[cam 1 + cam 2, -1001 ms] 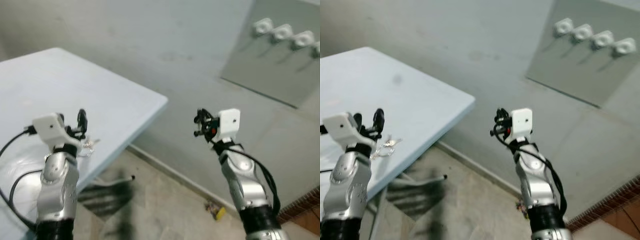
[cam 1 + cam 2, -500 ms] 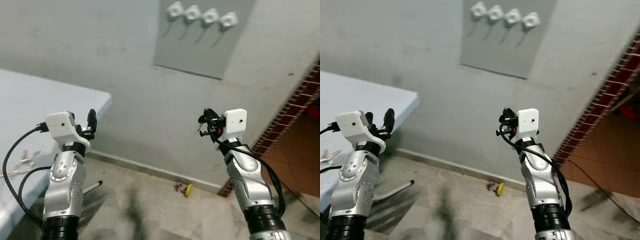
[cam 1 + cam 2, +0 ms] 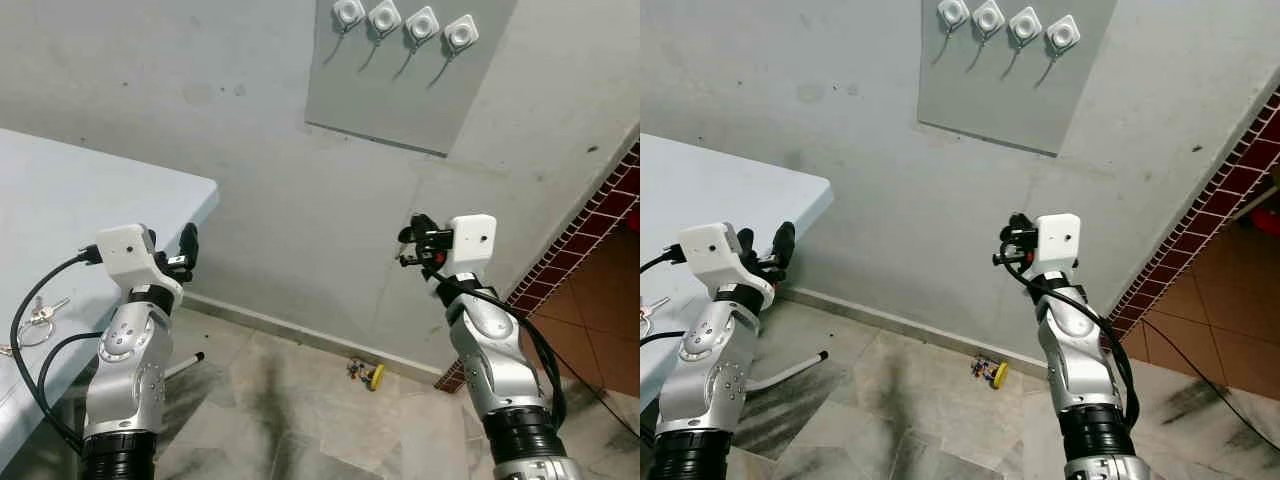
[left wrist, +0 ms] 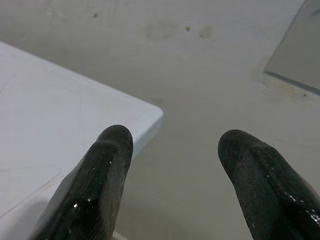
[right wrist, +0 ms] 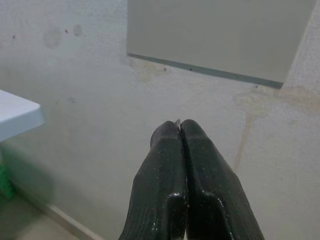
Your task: Hang keys on a hook
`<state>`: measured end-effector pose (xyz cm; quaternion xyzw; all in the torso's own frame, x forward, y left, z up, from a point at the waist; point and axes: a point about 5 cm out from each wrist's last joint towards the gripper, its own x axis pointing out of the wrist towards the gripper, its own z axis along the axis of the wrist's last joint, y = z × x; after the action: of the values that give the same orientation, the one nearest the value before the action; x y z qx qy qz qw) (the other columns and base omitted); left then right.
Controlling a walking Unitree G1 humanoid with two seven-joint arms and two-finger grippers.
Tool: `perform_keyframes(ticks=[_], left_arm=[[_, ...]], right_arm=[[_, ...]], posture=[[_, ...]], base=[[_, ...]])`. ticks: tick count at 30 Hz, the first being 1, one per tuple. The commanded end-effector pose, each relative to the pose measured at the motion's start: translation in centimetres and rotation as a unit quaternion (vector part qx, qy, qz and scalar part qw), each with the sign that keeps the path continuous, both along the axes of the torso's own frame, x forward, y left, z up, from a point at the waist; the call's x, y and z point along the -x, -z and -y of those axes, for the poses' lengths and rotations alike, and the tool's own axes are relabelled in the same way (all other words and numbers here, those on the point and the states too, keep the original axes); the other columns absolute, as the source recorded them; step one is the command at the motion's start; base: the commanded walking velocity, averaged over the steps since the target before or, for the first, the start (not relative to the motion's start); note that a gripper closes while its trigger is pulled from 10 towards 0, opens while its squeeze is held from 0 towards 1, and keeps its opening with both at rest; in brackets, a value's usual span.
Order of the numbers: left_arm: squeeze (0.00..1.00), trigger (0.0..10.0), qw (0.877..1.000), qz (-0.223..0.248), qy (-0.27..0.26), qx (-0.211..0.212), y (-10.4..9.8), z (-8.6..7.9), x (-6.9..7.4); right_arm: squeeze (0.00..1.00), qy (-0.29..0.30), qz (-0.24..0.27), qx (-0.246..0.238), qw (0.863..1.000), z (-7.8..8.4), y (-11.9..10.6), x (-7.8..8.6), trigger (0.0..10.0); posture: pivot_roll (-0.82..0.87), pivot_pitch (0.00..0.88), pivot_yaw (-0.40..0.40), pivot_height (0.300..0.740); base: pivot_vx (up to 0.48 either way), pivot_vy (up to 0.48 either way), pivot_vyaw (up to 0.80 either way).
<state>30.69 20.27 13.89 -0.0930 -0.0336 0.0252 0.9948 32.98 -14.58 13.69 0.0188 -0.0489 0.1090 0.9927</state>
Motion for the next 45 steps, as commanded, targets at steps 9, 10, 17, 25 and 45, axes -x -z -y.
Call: perform_keyframes(ticks=[9,10,17,25,45], left_arm=[[0.0,10.0,0.999,0.008,0.023,-0.026,-0.8,0.5,0.1],[0.0,10.0,0.999,0.008,0.025,-0.027,-0.8,0.5,0.1],[0.0,10.0,0.999,0.007,0.031,-0.041,-1.0,0.5,0.1],[0.0,10.0,0.998,0.007,0.037,-0.048,-1.2,0.6,0.1],[0.0,10.0,0.997,0.003,0.048,-0.057,-1.4,1.0,-0.1]], right_arm=[[0.0,-0.011,0.022,-0.011,1.0,-0.2,-0.6,0.4,10.0],[0.0,-0.012,0.023,-0.012,1.0,-0.3,-0.6,0.4,10.0],[0.0,-0.012,0.023,-0.021,0.999,-0.5,-0.4,0.5,10.0],[0.0,-0.012,0.024,-0.023,0.999,-0.7,-0.3,0.6,10.0],[0.0,-0.005,0.023,-0.032,0.999,-0.7,-0.1,0.8,10.0]], posture=[[-0.12,0.0,-0.069,0.724],[-0.12,0.0,-0.064,0.724],[-0.12,0.0,-0.051,0.724],[-0.11,0.0,-0.041,0.724],[-0.12,0.0,-0.021,0.724]], base=[[0.312,0.0,0.0],[0.326,0.0,0.0],[0.327,0.0,0.0],[0.329,0.0,0.0],[0.319,0.0,0.0]])
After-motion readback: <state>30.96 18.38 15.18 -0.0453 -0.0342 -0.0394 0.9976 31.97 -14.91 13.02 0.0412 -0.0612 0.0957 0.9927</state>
